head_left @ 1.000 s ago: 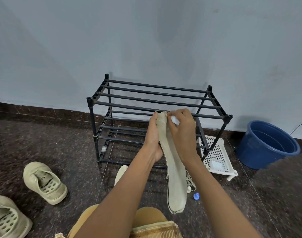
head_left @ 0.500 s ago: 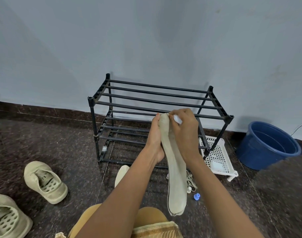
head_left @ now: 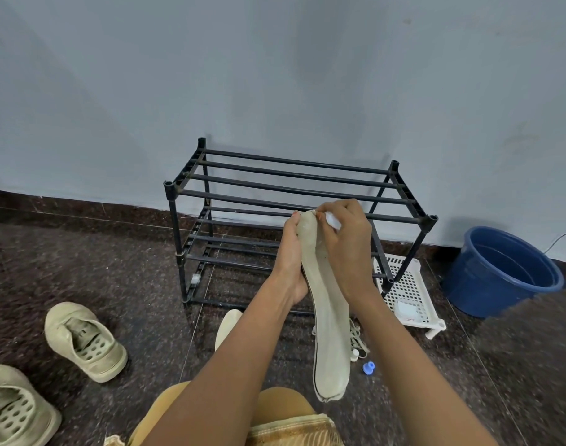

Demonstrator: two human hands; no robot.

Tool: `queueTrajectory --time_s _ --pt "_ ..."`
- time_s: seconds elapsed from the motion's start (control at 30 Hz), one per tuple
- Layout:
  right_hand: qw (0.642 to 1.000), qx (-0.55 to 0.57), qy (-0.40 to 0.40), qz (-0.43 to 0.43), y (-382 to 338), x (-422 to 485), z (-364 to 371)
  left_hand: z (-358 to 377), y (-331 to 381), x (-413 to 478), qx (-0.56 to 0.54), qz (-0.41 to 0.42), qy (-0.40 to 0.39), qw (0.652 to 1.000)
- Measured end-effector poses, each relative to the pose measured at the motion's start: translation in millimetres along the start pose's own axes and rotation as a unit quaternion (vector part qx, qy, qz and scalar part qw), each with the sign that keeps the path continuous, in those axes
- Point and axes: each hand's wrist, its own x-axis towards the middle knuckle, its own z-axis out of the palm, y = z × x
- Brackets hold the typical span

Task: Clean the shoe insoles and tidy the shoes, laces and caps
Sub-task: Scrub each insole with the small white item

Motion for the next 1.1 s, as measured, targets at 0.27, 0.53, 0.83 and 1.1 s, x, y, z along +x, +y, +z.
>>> queueTrajectory --time_s 0.27,0.53,0.83,1.1 --pt "1.000 0.022 -0.019 -0.004 -3.5 -21.0 3.6 0.5 3.5 -1.6 -0.011 -0.005 -0.001 1.000" --pt "0.999 0.032 0.024 0.026 -5.2 -0.8 3.0 1.4 0.5 -2.1 0.022 0.000 0.006 1.000" --pt "1.000 0.011 0.005 0.014 -3.7 -4.1 6.4 3.2 0.3 -3.7 0.030 -0.001 0.015 0.999" --pt "0.991 0.042 0.068 0.105 -8.6 -6.1 11.3 1.8 -1.1 -3.0 0.042 -0.007 0.013 0.999"
